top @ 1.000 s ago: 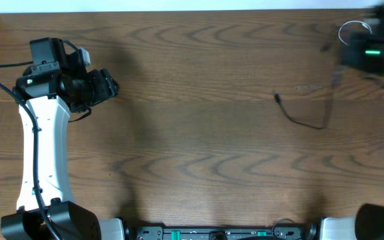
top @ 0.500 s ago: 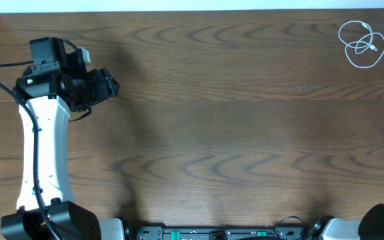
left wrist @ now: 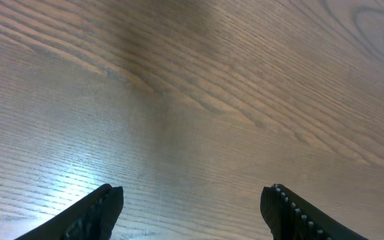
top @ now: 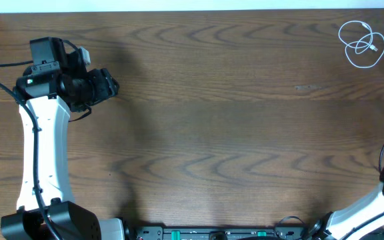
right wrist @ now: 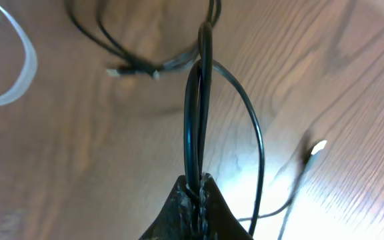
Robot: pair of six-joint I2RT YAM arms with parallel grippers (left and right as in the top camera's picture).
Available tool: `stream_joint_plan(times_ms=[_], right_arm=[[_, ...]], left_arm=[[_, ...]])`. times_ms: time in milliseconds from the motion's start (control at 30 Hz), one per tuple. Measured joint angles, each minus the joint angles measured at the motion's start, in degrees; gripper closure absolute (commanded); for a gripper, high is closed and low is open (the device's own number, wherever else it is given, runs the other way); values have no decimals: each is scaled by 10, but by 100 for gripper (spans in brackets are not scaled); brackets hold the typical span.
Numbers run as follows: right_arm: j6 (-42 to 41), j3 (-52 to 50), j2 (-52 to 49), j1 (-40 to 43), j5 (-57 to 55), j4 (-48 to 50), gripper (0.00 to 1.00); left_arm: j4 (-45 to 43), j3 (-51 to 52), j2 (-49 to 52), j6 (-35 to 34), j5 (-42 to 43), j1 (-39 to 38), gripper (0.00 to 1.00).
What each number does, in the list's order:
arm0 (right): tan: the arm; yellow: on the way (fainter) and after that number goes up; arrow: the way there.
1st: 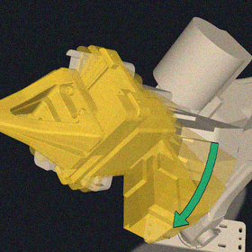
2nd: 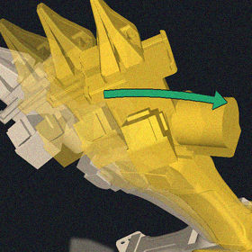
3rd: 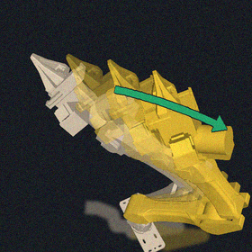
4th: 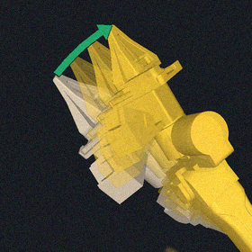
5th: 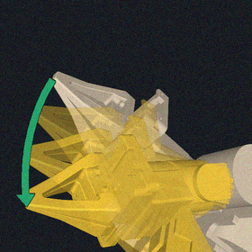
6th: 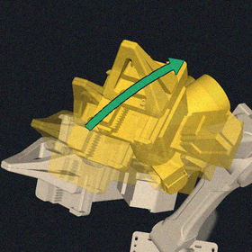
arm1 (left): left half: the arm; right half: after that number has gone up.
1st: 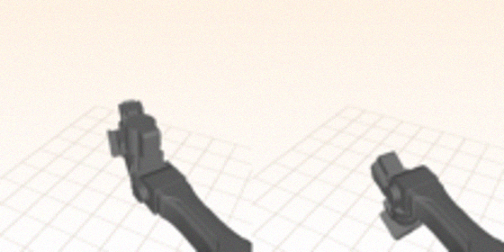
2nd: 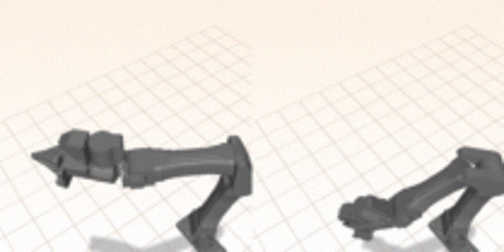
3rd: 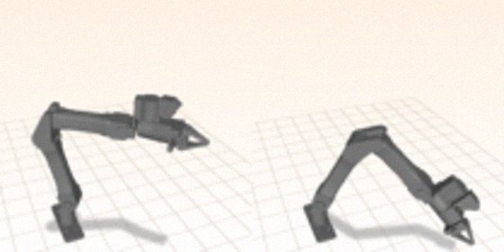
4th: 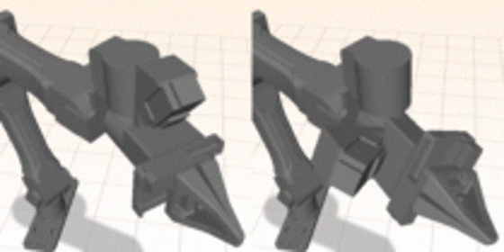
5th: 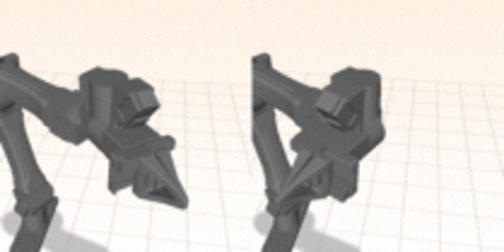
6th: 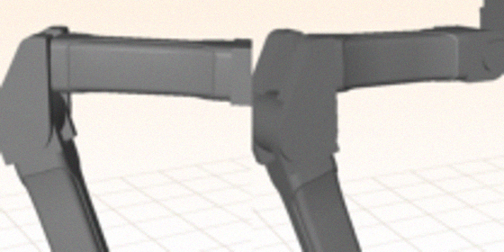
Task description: Untangle cables
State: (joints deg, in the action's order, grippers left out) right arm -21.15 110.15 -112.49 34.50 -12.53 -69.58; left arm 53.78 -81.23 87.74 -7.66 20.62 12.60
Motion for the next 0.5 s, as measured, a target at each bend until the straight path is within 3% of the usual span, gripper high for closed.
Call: stream_joint_plan(times_ms=[133,267,333,500], right_arm=[[-3,0,-48,-13,-3,-13,75],[6,0,-81,-25,14,-14,22],[13,0,-90,-31,21,-14,16],[23,1,-94,-43,49,-13,15]], left_arm=[[-1,0,0,0,0,0,29],[-2,0,0,0,0,0,29],[-2,0,0,0,0,0,29],[-2,0,0,0,0,0,29]])
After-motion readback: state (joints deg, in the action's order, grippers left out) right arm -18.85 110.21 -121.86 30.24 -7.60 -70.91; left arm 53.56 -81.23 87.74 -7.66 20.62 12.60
